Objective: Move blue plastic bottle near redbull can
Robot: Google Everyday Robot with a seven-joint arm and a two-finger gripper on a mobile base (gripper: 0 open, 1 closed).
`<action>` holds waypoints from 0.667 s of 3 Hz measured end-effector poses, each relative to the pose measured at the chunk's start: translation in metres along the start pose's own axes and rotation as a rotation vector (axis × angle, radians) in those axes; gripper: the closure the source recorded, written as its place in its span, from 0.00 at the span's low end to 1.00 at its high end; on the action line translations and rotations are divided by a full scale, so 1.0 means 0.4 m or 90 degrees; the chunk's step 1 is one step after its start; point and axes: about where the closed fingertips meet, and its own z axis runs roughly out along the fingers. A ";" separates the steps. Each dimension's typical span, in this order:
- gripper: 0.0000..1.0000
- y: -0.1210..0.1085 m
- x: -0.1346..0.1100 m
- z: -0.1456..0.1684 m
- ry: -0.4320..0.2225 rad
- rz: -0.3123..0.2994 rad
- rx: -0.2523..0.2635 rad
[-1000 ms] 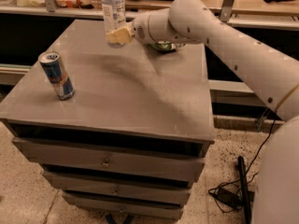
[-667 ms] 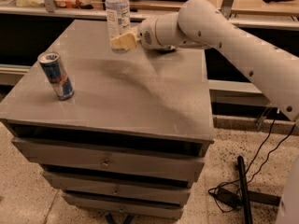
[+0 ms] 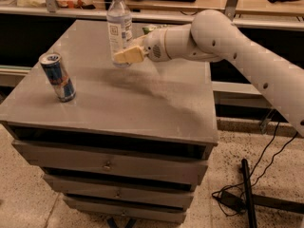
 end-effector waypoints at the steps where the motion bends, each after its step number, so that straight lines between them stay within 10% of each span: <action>1: 1.00 0.063 0.036 0.014 0.027 -0.033 -0.055; 2: 1.00 0.117 0.058 0.031 0.047 -0.047 -0.077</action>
Offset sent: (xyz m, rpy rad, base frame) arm -0.0608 0.0352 -0.0357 -0.1076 0.0065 0.1623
